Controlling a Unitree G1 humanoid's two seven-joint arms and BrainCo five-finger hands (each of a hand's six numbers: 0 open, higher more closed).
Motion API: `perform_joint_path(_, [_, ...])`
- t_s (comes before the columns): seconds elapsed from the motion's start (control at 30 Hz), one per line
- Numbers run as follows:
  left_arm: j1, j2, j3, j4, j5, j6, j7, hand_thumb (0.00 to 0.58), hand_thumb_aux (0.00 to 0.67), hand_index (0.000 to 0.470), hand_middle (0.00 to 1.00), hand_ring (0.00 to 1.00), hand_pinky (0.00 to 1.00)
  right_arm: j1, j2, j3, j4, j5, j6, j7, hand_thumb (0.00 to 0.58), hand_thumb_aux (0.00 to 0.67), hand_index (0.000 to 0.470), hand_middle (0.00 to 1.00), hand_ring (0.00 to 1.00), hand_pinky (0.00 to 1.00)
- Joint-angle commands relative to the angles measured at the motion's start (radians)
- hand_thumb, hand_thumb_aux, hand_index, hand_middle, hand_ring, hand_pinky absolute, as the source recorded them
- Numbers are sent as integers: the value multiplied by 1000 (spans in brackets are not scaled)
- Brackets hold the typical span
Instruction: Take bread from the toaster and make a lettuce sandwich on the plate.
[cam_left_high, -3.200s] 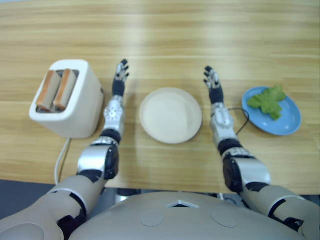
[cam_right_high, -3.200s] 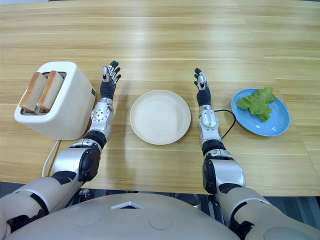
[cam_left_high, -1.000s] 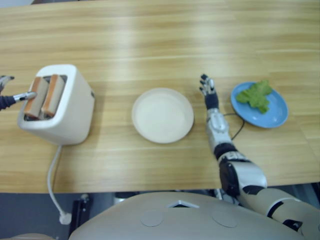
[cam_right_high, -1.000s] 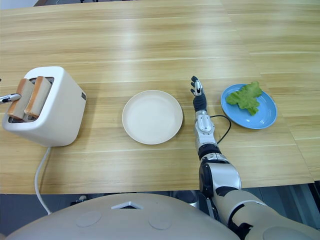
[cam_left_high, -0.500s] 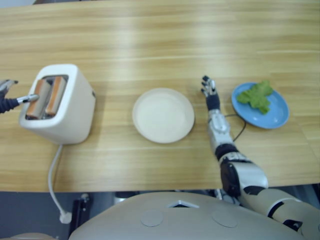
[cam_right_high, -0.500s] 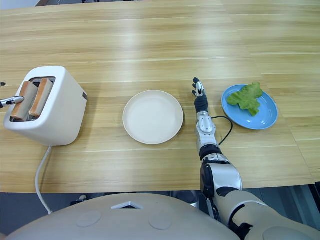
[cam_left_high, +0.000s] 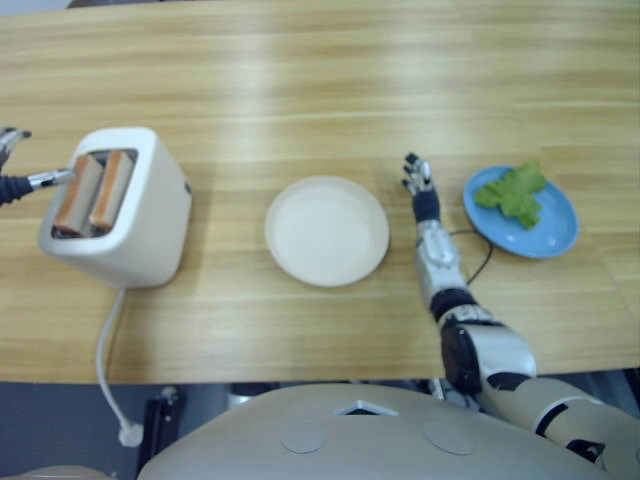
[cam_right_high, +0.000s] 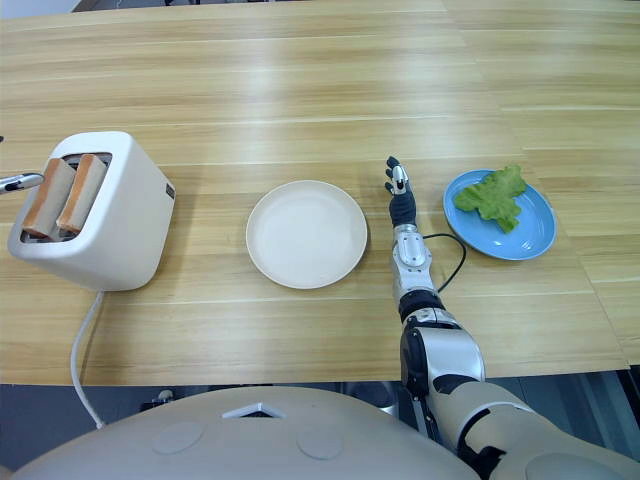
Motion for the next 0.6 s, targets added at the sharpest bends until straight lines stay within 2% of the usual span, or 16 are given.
perform_joint_path(0.03, [10, -2, -9, -2, 10, -2, -7, 0, 0, 0, 0, 0, 0, 14, 1, -3, 19, 5, 19, -2, 0, 0, 0, 0, 0, 0])
perform_joint_path(0.6, [20, -9, -143, 72, 41, -19, -17, 0, 0, 0, 0, 0, 0, 21, -8, -3, 19, 3, 24, -3, 0, 0, 0, 0, 0, 0])
